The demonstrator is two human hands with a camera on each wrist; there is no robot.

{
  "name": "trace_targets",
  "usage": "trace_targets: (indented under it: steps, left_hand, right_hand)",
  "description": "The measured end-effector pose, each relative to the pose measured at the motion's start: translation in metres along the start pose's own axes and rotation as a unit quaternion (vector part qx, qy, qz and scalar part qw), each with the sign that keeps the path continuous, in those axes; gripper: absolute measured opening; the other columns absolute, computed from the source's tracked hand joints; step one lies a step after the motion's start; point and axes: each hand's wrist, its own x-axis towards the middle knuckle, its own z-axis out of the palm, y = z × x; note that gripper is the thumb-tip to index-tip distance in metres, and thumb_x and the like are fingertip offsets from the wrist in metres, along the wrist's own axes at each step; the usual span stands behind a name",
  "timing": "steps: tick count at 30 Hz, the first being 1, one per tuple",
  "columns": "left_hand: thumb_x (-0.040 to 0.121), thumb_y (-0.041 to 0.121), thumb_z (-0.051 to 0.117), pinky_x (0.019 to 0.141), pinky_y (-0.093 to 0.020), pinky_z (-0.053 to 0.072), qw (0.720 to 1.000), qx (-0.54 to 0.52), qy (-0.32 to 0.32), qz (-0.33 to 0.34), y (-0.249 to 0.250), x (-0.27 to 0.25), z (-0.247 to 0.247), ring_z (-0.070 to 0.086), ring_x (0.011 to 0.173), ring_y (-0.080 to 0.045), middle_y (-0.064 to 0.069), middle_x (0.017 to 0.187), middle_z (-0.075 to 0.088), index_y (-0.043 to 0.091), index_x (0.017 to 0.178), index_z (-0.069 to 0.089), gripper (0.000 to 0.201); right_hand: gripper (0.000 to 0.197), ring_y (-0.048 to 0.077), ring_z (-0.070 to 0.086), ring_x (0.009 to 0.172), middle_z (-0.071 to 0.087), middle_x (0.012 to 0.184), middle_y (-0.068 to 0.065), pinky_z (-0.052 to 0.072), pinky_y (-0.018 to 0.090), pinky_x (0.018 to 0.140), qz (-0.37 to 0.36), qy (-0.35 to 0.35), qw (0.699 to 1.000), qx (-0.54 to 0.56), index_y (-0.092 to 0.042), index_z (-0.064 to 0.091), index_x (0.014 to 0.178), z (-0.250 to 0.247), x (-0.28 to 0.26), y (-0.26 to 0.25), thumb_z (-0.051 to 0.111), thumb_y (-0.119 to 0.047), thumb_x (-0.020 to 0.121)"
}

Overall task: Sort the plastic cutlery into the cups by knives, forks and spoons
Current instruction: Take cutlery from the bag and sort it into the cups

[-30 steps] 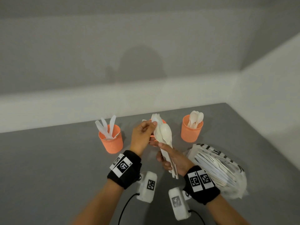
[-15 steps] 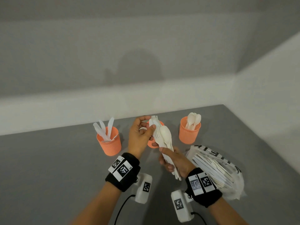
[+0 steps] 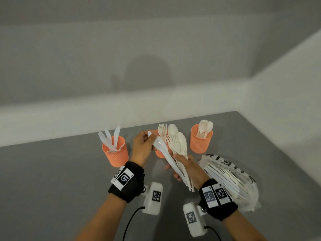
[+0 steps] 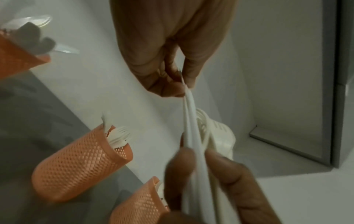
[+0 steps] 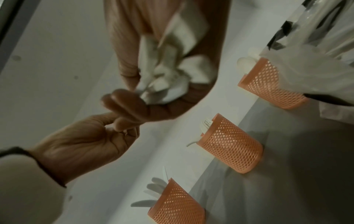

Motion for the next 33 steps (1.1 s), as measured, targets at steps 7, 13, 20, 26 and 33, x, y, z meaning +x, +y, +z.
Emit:
trace_targets:
  steps: [7, 13, 20, 26, 33]
  left_hand:
    - [0.099, 0.019, 0.039, 0.041, -0.010, 0.039, 0.998, 0.027, -0.053, -0.027, -0.012, -0.028, 0.020, 0.052, 0.040, 0.002, -0.005, 0.068, 0.056, -0.002, 0.100, 0.054, 0.026]
    - [0.101, 0.020, 0.034, 0.051, -0.022, 0.050, 0.996, -0.049, 0.025, -0.074, -0.026, -0.025, -0.005, 0.061, 0.053, -0.010, -0.003, 0.067, 0.061, 0.009, 0.087, 0.050, 0.024]
    - [0.094, 0.017, 0.049, 0.050, -0.017, 0.041, 0.961, -0.051, 0.272, -0.028, -0.035, -0.008, -0.085, 0.046, 0.042, 0.001, 0.008, 0.054, 0.048, 0.011, 0.083, 0.056, 0.014]
    - [0.093, 0.041, 0.048, 0.056, -0.025, 0.035, 0.929, -0.084, 0.351, 0.077, 0.015, 0.039, -0.123, 0.037, 0.045, -0.009, 0.011, 0.037, 0.038, 0.020, 0.051, 0.035, 0.048]
    - [0.094, 0.046, 0.045, 0.057, -0.027, 0.040, 0.967, 0.061, 0.247, 0.020, -0.013, 0.080, -0.118, 0.044, 0.051, -0.017, -0.006, 0.055, 0.044, 0.012, 0.055, 0.041, 0.051]
  right_hand:
    - [0.028, 0.013, 0.049, 0.041, 0.071, 0.074, 0.011, 0.037, 0.019, 0.039, 0.007, 0.023, 1.000, 0.007, -0.005, 0.057, 0.116, 0.009, 0.012, 0.007, 0.043, -0.021, 0.097]
    - [0.024, 0.023, 0.068, 0.061, 0.071, 0.073, 0.012, 0.056, 0.030, 0.055, 0.000, 0.057, 0.998, 0.010, -0.003, 0.058, 0.110, 0.013, 0.022, 0.015, 0.049, -0.020, 0.095]
    - [0.009, 0.007, 0.033, 0.033, 0.039, 0.045, -0.003, 0.034, 0.021, 0.034, -0.031, 0.153, 0.988, -0.010, -0.007, 0.049, 0.092, 0.000, 0.028, 0.025, 0.047, -0.015, 0.096]
    - [0.014, 0.004, 0.032, 0.031, 0.037, 0.039, -0.007, 0.031, 0.017, 0.032, -0.039, 0.153, 0.987, -0.010, -0.007, 0.049, 0.089, -0.002, 0.026, 0.015, 0.044, -0.017, 0.097]
    - [0.016, 0.005, 0.033, 0.033, 0.038, 0.041, -0.006, 0.031, 0.018, 0.034, -0.024, 0.177, 0.984, -0.005, -0.010, 0.054, 0.088, -0.006, 0.022, 0.017, 0.044, -0.018, 0.097]
